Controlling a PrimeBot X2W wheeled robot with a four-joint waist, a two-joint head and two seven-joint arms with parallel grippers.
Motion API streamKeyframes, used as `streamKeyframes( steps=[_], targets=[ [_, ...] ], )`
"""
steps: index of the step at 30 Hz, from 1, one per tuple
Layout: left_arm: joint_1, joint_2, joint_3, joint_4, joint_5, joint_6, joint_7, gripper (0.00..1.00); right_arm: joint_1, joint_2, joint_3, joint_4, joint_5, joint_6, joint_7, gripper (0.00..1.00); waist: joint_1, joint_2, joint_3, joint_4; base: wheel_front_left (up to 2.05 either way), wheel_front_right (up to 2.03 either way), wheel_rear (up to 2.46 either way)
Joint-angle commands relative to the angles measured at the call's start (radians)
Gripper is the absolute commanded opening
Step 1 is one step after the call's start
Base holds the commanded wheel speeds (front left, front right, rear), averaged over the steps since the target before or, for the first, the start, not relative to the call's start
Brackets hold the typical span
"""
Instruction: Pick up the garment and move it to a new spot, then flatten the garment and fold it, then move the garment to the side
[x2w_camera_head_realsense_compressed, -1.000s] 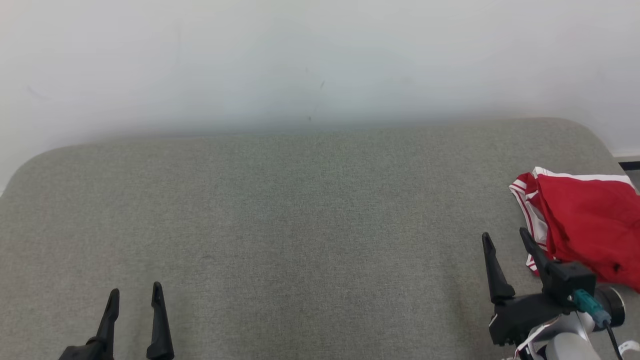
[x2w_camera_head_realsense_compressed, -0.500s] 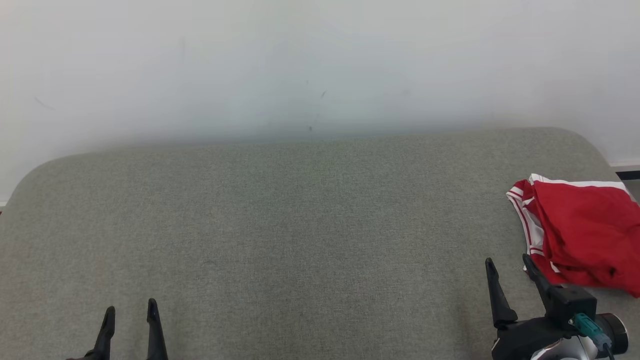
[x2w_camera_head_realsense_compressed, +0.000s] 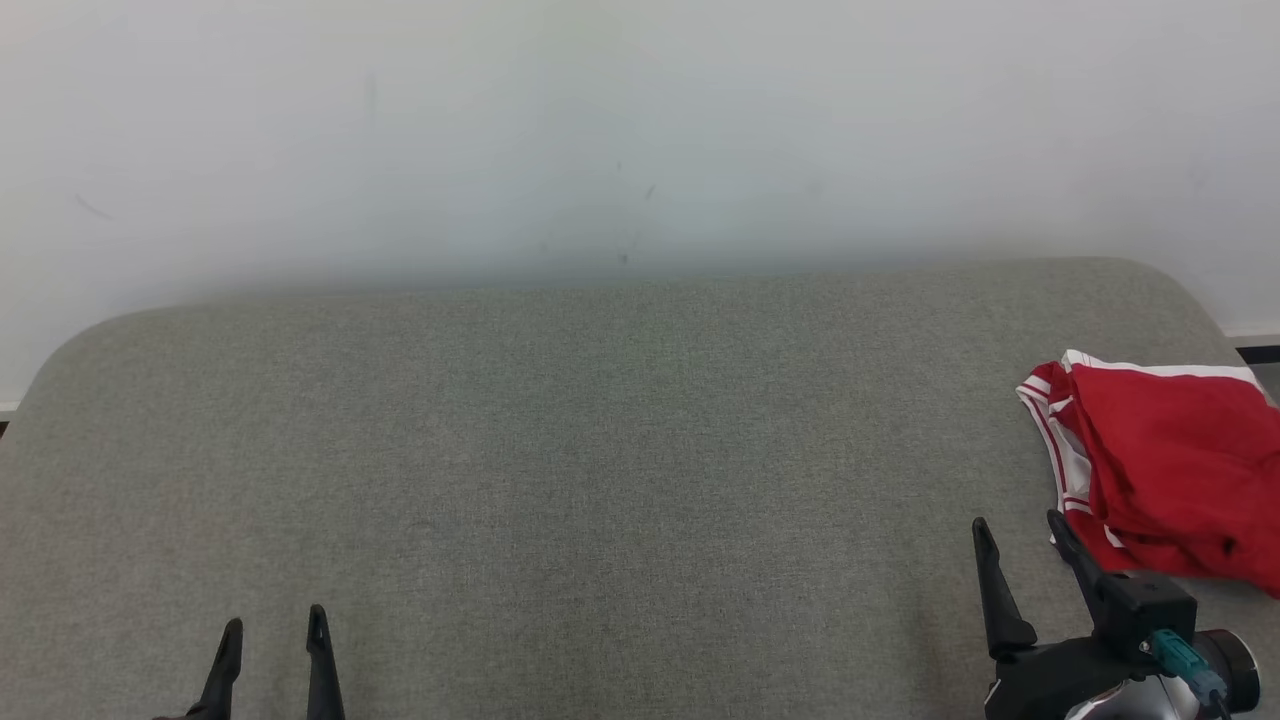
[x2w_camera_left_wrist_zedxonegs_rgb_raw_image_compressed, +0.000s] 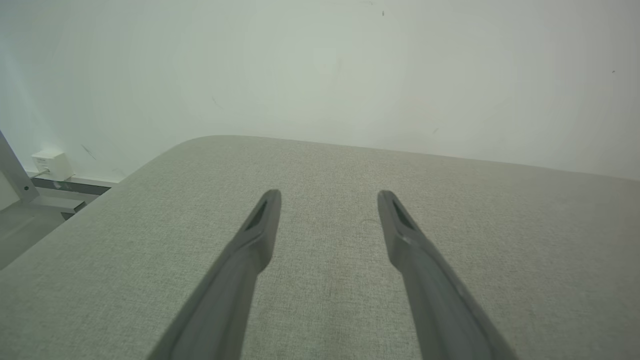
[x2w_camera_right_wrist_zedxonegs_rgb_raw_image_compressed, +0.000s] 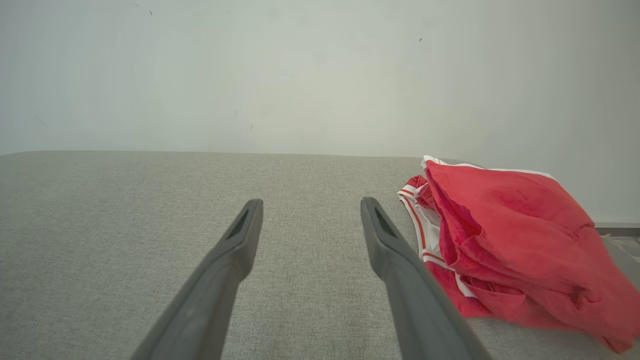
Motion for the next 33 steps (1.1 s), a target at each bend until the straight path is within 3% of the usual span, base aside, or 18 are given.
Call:
streamKeyframes(
  steps=[1, 33],
  targets=[
    [0.001, 0.001, -0.001, 0.002, -0.015, 0.003, 0.0, 1.0, 0.013, 0.005, -0.001, -0.005, -0.01, -0.003, 0.002, 1.0, 0.0, 0.0, 0.0, 0.0, 0.0, 0.0, 0.0],
    [0.023, 0.001, -0.035, -0.022, -0.04, 0.066, 0.0, 1.0, 0.019, 0.008, 0.0, -0.012, 0.005, -0.003, 0.005, 1.0, 0.0, 0.0, 0.004, -0.001, 0.0, 0.0, 0.0]
  ],
)
